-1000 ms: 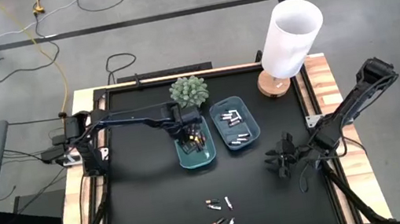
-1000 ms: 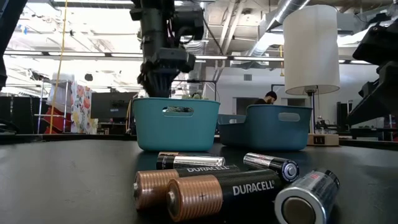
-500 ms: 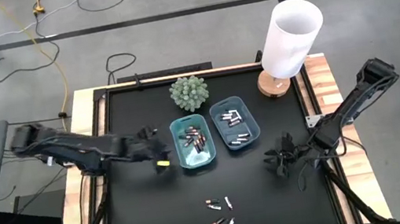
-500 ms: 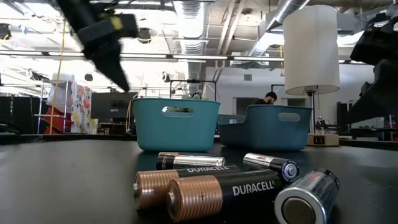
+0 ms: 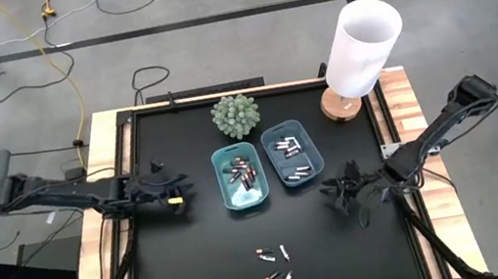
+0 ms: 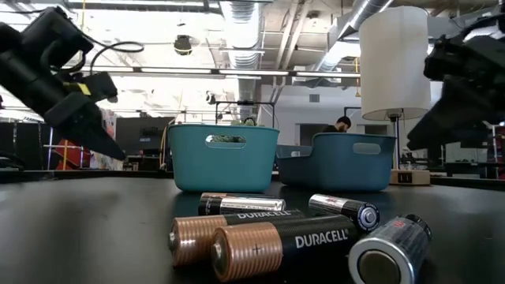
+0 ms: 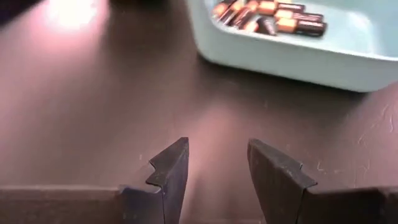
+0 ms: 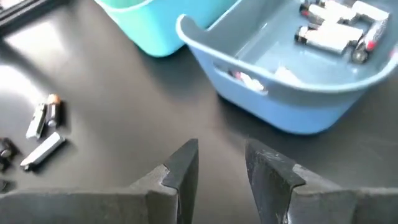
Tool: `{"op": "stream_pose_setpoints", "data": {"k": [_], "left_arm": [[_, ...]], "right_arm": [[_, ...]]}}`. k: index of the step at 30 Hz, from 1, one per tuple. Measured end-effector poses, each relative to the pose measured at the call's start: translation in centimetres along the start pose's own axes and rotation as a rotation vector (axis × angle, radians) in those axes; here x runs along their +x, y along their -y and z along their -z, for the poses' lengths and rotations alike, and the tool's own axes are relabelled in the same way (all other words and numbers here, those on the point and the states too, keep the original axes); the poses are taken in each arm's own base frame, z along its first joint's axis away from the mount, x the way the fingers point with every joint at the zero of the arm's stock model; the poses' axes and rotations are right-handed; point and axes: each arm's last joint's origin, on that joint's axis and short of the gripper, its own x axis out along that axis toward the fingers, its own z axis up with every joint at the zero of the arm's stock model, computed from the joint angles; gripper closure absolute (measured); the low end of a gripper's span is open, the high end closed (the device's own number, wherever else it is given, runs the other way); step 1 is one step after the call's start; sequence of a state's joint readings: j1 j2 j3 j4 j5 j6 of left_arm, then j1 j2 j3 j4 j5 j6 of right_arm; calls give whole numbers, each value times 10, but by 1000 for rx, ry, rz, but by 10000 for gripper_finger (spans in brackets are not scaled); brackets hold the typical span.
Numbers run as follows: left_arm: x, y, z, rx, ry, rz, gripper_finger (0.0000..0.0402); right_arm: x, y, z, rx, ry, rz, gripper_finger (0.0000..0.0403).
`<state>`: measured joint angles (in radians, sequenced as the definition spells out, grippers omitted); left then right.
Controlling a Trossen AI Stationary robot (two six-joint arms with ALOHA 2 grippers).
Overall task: Sort batteries
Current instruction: Put the white battery into the blue bin
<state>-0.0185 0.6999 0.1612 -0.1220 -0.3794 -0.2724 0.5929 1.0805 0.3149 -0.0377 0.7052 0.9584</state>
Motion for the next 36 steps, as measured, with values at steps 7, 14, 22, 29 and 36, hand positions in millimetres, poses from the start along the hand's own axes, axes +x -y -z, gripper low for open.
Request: {"op": "stream_pose_setpoints", "data": {"k": [7,14,22,29,36], "left_arm": [[-1,-5,11,-203,19,1,240],[3,-1,16,-45,110,149,240],[3,4,19,5,131,319,240],[3,4,19,-13,131,317,240],[3,4,20,-13,128,316,240]], "right_arm": [[7,-3,-16,-51,90,-29,253],[11,-7,-28,-108,107,-134,253],[9,-12,-26,-85,55,-224,253],[6,-40,-40,-72,55,-271,270],[30,-87,-53,-150,-115,-110,298]]}}
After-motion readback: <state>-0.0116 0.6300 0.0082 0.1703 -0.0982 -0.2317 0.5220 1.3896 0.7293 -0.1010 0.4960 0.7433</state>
